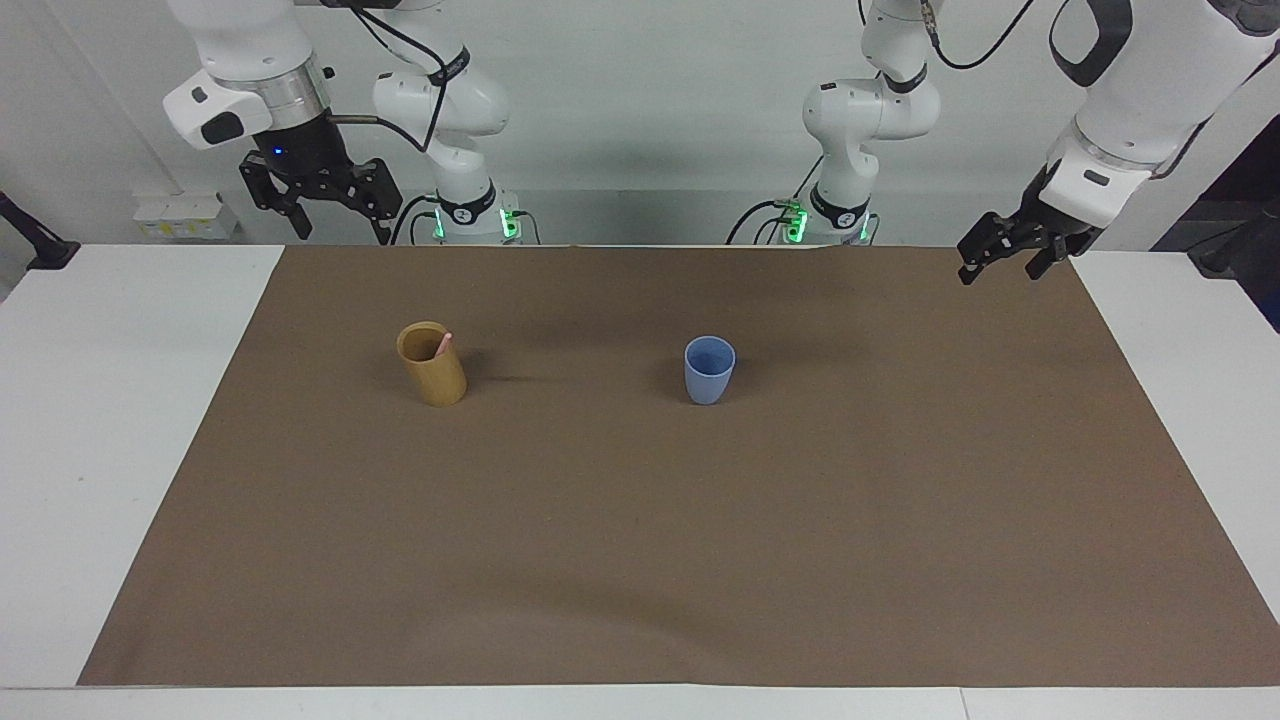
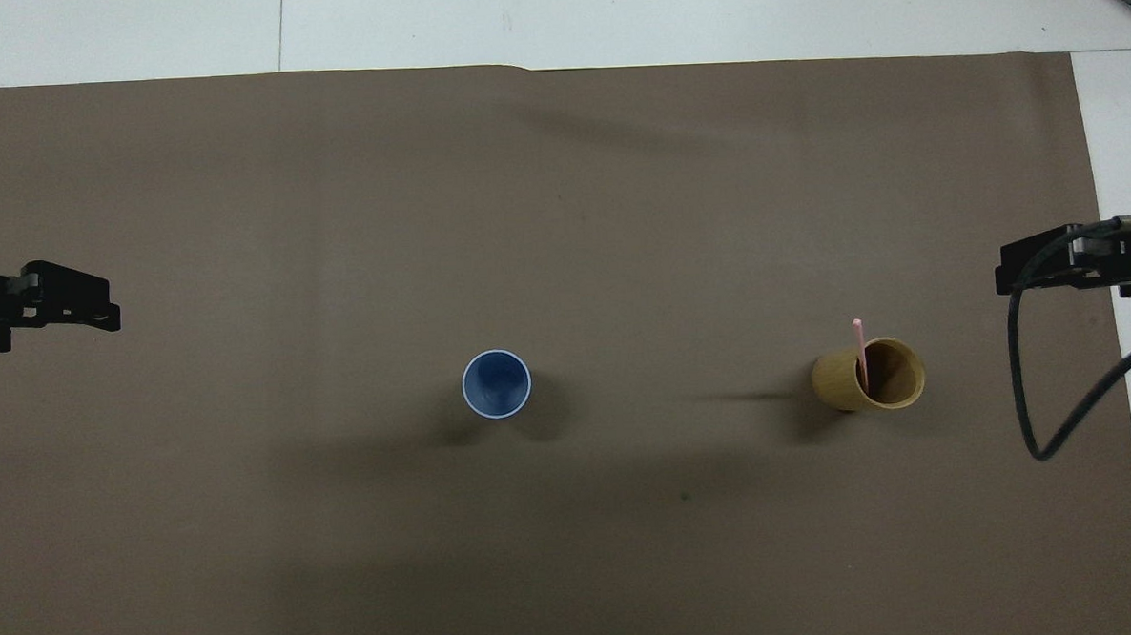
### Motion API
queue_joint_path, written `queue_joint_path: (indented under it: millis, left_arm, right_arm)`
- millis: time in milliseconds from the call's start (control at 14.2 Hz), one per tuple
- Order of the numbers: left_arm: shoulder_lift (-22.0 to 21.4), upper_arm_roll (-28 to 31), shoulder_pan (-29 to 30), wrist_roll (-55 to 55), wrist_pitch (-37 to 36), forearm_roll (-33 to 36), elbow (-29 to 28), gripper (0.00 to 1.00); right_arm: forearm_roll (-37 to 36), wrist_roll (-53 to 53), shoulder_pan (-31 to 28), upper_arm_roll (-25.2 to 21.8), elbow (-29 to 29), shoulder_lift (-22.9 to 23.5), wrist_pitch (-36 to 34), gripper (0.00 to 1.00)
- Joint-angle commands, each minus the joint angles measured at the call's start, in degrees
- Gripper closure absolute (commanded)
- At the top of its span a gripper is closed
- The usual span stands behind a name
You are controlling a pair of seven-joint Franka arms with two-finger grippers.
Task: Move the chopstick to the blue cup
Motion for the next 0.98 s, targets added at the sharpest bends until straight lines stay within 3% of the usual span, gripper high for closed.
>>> queue_joint_path:
  millis: [0,914]
  left_arm:
    - [1.10,-1.73,2.12,0.73,-1.82,0.25,2.08,0.00]
    - [-0.13,-1.55,1.85,0.29,-1.21,0.17,1.64,0.00]
  right_arm:
    - [0.45,0.67,-0.63,0.50,0.37,0.17,-0.61,0.00]
    - [0.45,0.67,-0.63,0.50,0.37,0.17,-0.61,0.00]
